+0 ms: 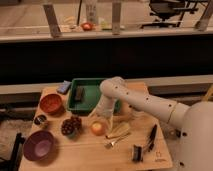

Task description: Place apple in table surface

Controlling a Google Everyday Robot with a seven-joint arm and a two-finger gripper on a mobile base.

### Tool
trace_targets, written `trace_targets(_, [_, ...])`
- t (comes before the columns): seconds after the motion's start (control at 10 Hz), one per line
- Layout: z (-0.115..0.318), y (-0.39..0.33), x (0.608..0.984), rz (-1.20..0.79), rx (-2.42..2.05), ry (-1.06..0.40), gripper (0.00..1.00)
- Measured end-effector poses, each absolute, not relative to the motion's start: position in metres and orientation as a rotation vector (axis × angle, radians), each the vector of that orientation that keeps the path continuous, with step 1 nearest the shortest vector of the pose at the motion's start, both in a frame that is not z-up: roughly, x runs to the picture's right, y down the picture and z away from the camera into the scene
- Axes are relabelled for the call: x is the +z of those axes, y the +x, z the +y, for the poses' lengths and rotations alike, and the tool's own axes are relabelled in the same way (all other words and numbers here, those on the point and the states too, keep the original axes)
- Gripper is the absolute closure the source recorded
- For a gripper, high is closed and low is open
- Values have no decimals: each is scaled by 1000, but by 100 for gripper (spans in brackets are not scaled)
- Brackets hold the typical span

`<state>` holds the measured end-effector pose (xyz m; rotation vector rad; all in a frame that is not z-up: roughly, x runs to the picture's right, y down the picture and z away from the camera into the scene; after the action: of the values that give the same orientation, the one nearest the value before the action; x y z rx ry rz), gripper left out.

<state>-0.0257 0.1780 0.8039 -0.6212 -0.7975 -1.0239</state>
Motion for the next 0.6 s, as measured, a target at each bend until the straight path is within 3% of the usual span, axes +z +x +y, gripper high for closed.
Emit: trace_targets(0.6, [162,-17,792,-765,-1014,-621,20])
